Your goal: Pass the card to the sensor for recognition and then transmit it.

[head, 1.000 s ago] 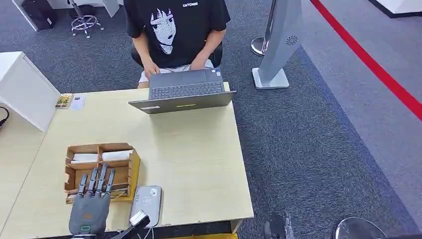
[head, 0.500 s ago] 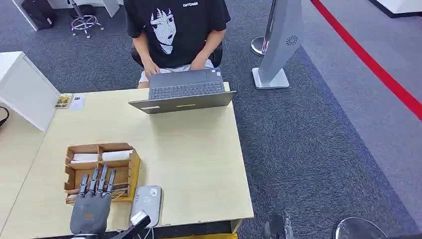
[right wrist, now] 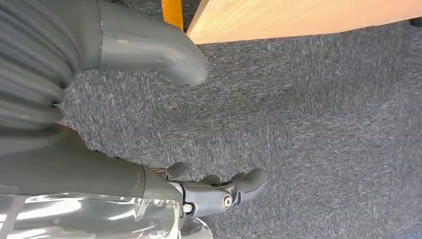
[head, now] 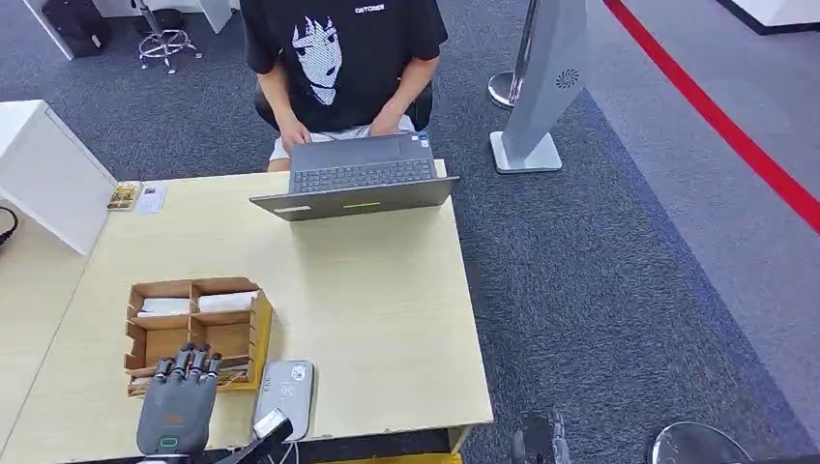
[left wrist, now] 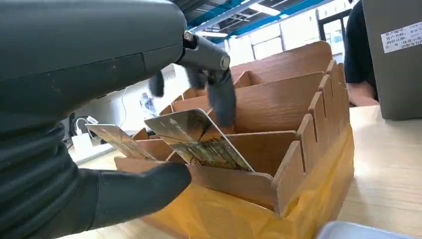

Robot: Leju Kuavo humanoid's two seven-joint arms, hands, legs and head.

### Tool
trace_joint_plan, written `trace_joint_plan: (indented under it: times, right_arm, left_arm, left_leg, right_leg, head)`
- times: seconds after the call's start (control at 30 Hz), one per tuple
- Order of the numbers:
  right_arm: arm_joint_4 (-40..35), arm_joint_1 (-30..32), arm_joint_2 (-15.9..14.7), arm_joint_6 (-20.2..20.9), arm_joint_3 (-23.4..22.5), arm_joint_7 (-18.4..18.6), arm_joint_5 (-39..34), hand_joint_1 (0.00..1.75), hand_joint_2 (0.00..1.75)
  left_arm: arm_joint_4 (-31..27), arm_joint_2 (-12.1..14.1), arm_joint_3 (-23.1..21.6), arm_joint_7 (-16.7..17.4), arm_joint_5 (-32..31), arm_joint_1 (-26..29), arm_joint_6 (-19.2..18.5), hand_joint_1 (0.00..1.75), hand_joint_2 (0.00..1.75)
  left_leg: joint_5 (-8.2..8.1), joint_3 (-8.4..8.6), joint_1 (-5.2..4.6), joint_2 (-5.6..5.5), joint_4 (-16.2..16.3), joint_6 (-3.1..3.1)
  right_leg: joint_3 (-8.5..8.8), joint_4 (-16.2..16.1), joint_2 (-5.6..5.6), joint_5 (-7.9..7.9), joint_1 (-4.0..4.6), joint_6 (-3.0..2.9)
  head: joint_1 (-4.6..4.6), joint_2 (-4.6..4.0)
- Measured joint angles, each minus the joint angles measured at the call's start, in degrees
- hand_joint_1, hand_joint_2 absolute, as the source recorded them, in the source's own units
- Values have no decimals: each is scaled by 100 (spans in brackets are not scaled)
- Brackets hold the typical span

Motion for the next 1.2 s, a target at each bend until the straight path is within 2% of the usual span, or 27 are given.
trace_joint_plan:
  times: [0.73,0.83,0.87,0.93,0.97,1.07,1.2]
  right_arm:
    - [18,-23,0,-2,-81,0,109,0,175]
    - [35,-36,0,-4,-83,0,190,0,175]
    - [39,-42,0,-4,-83,0,210,0,175]
    - [61,-66,0,-2,-90,0,256,0,175]
    - [66,-75,-2,-2,-94,0,284,0,175]
    - [79,-93,-2,-2,-142,0,304,0,175]
    - [90,-95,-2,7,-166,0,315,0,175]
  left_arm:
    - [-2,-2,0,-140,7,1,44,175,175]
    - [-228,15,0,-161,4,-13,48,175,175]
    - [-364,83,-13,20,2,-44,39,175,175]
    - [-731,381,-276,571,2,-192,9,175,175]
    - [-925,521,-427,689,2,-288,-26,175,175]
    - [-1671,861,-880,854,0,-581,-251,175,175]
    - [-2147,1147,-1270,990,0,-735,-317,175,175]
  left_leg:
    - [0,0,0,0,0,0]
    - [1,1,0,0,1,0]
    - [1,1,0,-1,1,0]
    - [3,1,3,-2,1,-3]
    - [3,2,2,-3,1,-3]
    - [6,2,4,-7,0,-6]
    - [5,6,2,2,0,-6]
  right_leg:
    - [1,0,0,0,0,0]
    - [-1,0,0,1,0,0]
    - [-1,0,-1,1,0,0]
    - [-2,1,-1,1,2,-2]
    - [-2,2,-2,2,1,-2]
    - [3,6,-7,3,3,-4]
    - [2,5,4,6,1,-8]
  head:
    - [0,0]
    - [2,0]
    - [0,0]
    - [4,0]
    - [-4,0]
    - [-2,0]
    - [-4,0]
